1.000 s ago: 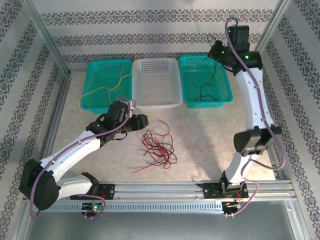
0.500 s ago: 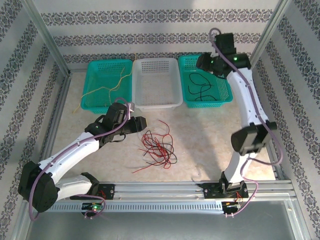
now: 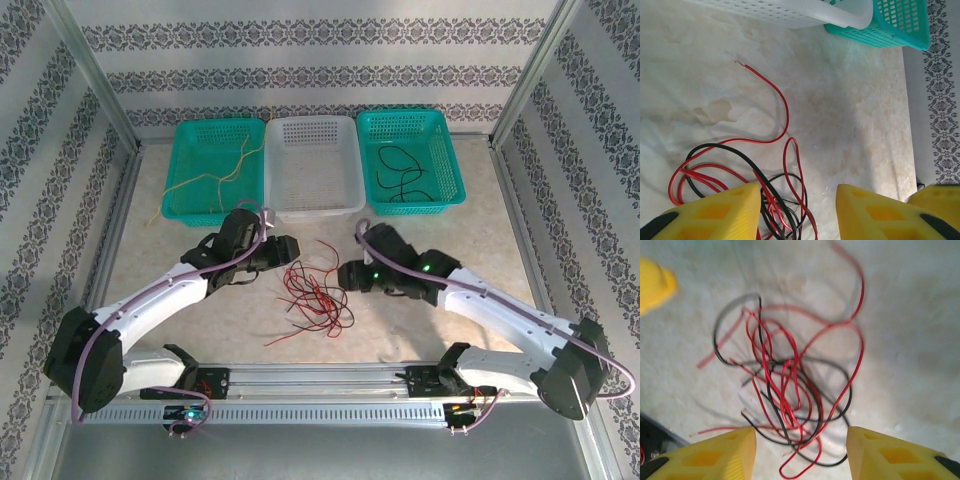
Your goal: Untangle the cables
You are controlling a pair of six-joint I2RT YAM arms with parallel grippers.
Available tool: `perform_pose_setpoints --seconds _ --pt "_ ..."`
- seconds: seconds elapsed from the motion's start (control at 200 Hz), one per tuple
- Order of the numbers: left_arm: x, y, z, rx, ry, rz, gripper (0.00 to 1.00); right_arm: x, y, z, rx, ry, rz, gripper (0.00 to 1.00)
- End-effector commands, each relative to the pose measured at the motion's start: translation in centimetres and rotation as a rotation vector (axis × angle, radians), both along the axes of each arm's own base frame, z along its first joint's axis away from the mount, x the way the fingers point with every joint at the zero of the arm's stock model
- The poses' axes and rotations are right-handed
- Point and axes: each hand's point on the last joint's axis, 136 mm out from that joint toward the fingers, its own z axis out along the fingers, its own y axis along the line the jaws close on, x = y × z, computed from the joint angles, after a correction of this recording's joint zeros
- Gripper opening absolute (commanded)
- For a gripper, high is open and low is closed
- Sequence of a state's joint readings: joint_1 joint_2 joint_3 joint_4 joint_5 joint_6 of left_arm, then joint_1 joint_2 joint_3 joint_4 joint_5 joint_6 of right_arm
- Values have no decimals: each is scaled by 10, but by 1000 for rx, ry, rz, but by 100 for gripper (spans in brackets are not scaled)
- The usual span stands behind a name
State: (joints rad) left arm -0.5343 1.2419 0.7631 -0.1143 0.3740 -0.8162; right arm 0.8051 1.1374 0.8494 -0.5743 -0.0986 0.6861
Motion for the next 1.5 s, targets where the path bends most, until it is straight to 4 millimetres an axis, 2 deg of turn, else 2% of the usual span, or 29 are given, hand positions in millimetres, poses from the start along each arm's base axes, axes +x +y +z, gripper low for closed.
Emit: perform_pose_setpoints --seconds 0.0,0.115,0.23,0.44,0.57,0.61,0.665,0.725,0.83,1.089,1.374,1.494 --pt "8 -4 5 -58 -7 14 43 -5 30 -9 114 45 -28 51" --pt "10 -4 8 -52 -13 15 43 -8 43 -29 130 97 -28 52" --pt "9 -3 10 -39 -20 8 43 -4 53 -39 135 113 -26 54" --pt "9 -2 11 -41 -25 15 45 4 58 -64 64 132 -20 47" --pt "8 -3 13 -49 -30 7 46 6 60 -73 37 149 -11 31" --pt "7 -4 12 -50 -28 3 46 7 60 -73 35 147 -9 24" --pt "7 -6 10 -53 -23 0 45 9 59 -72 27 140 -12 16" --pt "6 -7 6 -59 -12 0 45 12 56 -66 24 122 -15 11" --pt "5 -11 -2 -64 8 0 45 15 53 -43 42 62 -10 6" --pt "4 -17 -23 -83 60 9 43 23 40 49 84 -161 42 0" --pt "3 -17 -28 -67 63 -2 41 19 29 142 159 -384 109 0" --pt "4 -13 -19 -28 34 -14 41 18 18 174 159 -472 116 0"
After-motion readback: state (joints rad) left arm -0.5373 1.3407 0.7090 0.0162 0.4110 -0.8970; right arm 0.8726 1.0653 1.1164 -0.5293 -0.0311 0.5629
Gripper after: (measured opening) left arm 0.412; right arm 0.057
